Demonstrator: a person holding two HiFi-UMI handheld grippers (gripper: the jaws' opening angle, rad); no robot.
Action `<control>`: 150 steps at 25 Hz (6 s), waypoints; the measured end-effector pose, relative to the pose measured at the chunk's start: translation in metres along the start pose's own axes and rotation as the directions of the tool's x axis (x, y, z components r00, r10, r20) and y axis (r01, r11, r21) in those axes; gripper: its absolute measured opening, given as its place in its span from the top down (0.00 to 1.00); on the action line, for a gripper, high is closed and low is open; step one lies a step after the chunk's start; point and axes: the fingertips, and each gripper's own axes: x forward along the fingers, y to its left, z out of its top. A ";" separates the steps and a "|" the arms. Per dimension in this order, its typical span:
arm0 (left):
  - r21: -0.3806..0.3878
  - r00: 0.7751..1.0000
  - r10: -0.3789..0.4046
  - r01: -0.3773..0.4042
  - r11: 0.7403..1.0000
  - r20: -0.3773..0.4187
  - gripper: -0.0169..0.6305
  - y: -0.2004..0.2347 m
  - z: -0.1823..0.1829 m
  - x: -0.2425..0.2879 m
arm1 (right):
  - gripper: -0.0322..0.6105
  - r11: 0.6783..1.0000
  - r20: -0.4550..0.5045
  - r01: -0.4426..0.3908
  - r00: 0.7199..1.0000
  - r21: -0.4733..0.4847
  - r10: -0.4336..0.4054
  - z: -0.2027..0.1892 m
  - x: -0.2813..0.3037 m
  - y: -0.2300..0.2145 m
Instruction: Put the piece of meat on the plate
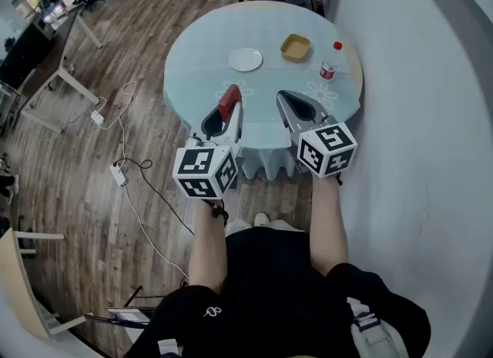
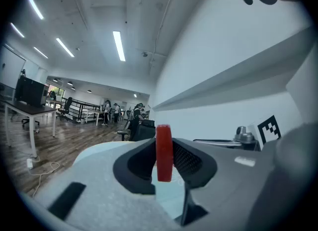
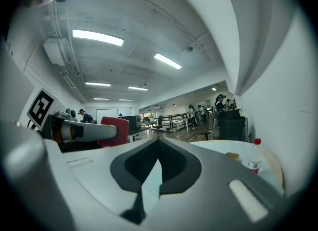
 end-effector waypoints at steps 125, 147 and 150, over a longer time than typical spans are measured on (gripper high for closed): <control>-0.125 1.000 -0.027 0.026 0.992 -0.009 0.99 0.300 0.014 0.333 | 0.94 0.844 -0.006 0.520 0.852 0.130 -0.524 -0.011 0.310 -0.240; 0.030 0.998 0.035 -0.036 0.999 0.045 0.98 0.278 0.026 0.305 | 0.94 0.899 0.006 0.434 0.901 -0.062 -0.434 0.003 0.308 -0.187; 0.032 0.998 0.040 -0.041 0.999 0.043 0.98 0.283 0.024 0.304 | 0.94 0.901 0.003 0.428 0.904 -0.068 -0.428 0.001 0.312 -0.184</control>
